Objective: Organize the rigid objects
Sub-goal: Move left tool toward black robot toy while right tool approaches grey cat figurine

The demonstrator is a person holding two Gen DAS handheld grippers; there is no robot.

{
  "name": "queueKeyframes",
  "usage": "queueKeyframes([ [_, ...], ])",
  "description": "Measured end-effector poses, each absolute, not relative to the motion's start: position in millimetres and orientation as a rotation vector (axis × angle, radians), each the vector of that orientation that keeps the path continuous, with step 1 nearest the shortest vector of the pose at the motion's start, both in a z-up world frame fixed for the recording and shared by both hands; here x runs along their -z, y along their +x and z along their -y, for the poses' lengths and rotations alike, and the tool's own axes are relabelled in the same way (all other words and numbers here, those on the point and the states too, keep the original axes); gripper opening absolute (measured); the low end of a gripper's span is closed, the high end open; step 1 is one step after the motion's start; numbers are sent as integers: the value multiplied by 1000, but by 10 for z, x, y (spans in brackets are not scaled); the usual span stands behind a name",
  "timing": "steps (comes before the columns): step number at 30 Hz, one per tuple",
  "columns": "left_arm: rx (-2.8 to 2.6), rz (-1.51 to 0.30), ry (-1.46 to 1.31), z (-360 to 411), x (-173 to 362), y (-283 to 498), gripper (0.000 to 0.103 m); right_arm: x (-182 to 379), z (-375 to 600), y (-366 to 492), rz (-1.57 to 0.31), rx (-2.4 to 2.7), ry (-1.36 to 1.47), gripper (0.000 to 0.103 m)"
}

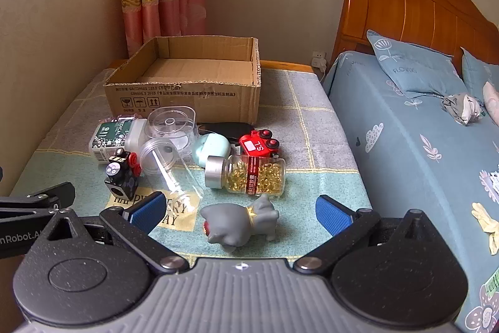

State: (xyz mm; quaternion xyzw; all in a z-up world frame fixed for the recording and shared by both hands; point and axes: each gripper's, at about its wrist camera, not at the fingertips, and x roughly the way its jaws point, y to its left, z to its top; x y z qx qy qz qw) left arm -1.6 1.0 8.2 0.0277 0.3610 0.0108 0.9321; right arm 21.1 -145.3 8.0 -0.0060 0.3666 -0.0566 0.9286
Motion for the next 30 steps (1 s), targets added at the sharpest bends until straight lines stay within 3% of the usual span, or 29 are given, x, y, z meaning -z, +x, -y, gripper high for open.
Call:
queueKeyframes([
  [30,-8,-733,72,57,-116,-3,102,-115,1488,203,-738,124,-18,103],
])
